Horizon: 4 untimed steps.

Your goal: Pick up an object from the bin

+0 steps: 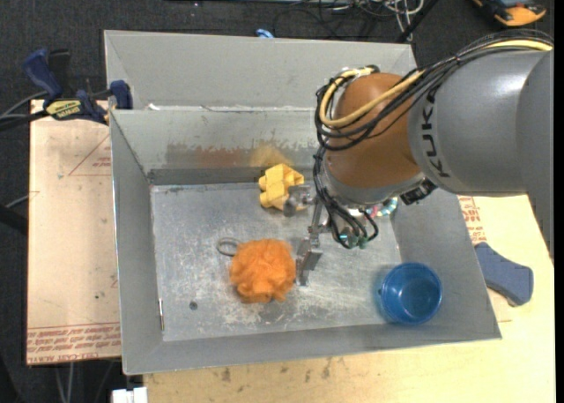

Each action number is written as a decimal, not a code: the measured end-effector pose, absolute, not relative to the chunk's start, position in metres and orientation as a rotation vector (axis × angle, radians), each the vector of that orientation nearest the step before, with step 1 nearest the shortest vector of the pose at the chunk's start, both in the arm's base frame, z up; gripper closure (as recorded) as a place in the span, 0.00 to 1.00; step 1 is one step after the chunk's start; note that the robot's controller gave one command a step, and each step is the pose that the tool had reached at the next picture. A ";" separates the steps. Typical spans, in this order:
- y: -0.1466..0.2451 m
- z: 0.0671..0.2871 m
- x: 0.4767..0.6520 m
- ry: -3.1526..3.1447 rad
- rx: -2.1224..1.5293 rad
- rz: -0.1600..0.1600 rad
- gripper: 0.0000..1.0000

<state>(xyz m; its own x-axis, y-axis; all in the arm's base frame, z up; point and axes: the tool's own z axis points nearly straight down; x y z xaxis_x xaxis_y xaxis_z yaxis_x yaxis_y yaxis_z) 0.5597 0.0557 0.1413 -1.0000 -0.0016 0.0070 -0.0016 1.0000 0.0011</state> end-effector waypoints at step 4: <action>0.102 0.143 0.593 -3.141 0.139 -0.001 0.00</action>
Offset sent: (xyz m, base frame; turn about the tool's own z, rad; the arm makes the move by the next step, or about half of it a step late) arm 0.0000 0.0000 0.0000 0.0000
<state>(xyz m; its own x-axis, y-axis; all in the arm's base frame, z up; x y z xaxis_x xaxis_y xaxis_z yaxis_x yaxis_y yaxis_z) 0.5933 0.1023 0.1426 -0.9961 -0.0881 -0.0027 -0.0881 0.9961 0.0008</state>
